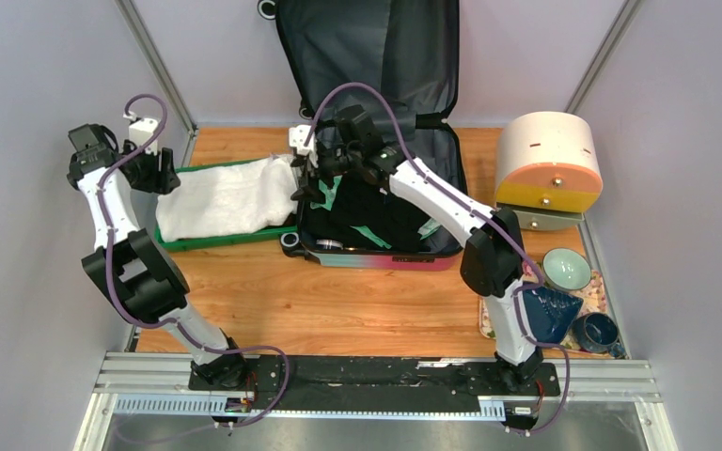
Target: Open, take out, and arrange the luggage
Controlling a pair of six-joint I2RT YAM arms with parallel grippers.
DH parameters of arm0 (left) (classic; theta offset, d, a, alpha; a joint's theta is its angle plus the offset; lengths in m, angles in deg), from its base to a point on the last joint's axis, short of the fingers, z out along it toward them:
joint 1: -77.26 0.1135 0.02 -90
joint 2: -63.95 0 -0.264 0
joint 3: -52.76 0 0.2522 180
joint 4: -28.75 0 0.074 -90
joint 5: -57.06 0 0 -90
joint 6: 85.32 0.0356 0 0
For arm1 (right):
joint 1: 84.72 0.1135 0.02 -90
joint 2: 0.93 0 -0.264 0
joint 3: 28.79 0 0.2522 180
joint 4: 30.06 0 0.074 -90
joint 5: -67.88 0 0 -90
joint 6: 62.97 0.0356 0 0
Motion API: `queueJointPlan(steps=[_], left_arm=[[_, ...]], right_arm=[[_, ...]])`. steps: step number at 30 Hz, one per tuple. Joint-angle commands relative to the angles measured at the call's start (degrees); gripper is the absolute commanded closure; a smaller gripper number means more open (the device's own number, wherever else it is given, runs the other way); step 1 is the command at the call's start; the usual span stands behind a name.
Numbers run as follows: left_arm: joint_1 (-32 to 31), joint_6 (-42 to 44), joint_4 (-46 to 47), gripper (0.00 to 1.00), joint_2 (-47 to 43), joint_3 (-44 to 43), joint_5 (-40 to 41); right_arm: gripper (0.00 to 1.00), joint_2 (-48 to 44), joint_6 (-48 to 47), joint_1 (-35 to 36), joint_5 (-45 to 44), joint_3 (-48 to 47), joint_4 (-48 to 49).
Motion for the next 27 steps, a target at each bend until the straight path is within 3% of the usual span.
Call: queueJointPlan(steps=[1,6,9,14,18,23,27], left_arm=[[-0.16,-4.5,-1.78,0.34,-0.62,-5.04,-8.46],[-7.35,-5.01,0.22,0.36,0.27,3.8,-6.56],[-10.7,-8.1,1.12,0.37,0.53,6.03,-11.28],[-23.33,-11.61,5.68,0.36,-1.58,6.91,-13.49],[-30.82,-23.21,11.13,0.39,-1.31,6.03,-19.73],[-41.27,-14.45,14.38,0.36,-4.56,13.13,-20.44],[-44.37,-10.14,13.95,0.36,-3.43,13.77,-22.72]], right_arm=[[0.19,-3.16,9.71,-3.03,-3.35,-2.1,-2.81],[0.25,-4.92,14.12,-7.76,-7.66,-2.72,-13.93],[0.31,-7.81,15.62,-11.54,-9.85,0.34,-22.02],[0.39,-17.21,16.32,-16.74,-12.23,14.55,-28.29],[0.41,-24.86,13.43,-18.59,-11.88,23.19,-30.76],[0.44,-32.42,10.69,-18.51,-12.5,33.56,-28.4],[0.44,-33.92,11.4,-17.45,-13.64,37.79,-26.37]])
